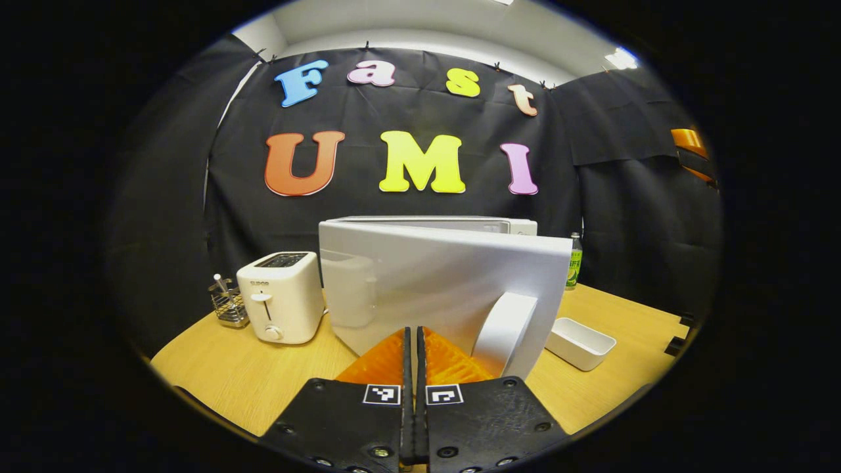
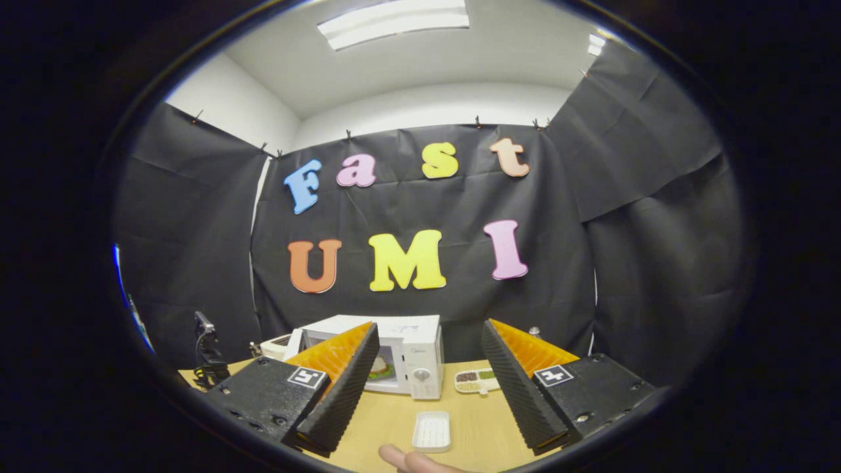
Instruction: Open the microwave oven with the left hand, put the food in, and close the microwave oven.
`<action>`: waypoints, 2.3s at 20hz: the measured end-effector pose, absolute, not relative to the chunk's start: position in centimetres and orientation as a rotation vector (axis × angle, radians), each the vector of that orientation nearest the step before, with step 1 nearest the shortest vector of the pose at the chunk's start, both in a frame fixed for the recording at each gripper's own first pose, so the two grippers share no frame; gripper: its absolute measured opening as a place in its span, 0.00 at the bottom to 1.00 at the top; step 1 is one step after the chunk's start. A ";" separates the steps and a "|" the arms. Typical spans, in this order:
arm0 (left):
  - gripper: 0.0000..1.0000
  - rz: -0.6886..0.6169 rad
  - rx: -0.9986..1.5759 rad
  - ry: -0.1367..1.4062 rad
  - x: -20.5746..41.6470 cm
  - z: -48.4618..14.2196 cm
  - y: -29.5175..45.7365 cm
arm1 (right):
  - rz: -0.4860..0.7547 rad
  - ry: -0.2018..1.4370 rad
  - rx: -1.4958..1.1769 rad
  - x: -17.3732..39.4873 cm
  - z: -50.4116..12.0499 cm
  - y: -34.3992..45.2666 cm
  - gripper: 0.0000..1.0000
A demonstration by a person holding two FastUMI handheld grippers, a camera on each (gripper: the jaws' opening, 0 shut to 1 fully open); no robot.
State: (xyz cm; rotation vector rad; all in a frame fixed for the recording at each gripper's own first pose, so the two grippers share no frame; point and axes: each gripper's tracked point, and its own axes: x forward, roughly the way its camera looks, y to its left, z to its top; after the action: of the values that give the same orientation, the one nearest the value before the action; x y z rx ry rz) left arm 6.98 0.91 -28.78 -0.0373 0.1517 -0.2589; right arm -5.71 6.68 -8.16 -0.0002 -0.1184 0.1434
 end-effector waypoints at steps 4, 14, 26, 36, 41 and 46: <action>0.00 -0.299 -0.032 0.155 8.4 -29.1 -1.3 | 0.127 -0.110 0.000 -5.1 -8.6 5.5 0.99; 0.00 -0.357 -0.117 0.153 13.4 -28.9 -5.2 | 0.111 -0.086 0.014 -3.6 -10.0 3.9 1.00; 0.00 -0.353 -0.072 0.108 20.5 -27.0 -8.4 | 0.110 -0.079 0.012 -1.1 -11.3 1.9 1.00; 0.00 -0.314 -0.061 0.097 25.2 -26.6 -9.7 | 0.109 -0.044 0.021 1.9 -13.3 1.3 1.00; 0.00 -0.304 -0.060 0.076 25.6 -26.4 -9.7 | 0.114 -0.026 0.036 2.7 -14.1 2.0 0.90; 0.00 -0.290 -0.048 0.087 26.1 -27.0 -10.2 | 0.102 -0.008 0.027 2.5 -14.4 2.2 0.90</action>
State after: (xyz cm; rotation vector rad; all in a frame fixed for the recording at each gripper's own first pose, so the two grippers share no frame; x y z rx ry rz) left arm 26.15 -10.20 -26.96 -0.0478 0.0867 -0.2896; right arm 2.45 2.19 -14.43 0.0271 -0.0080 0.1019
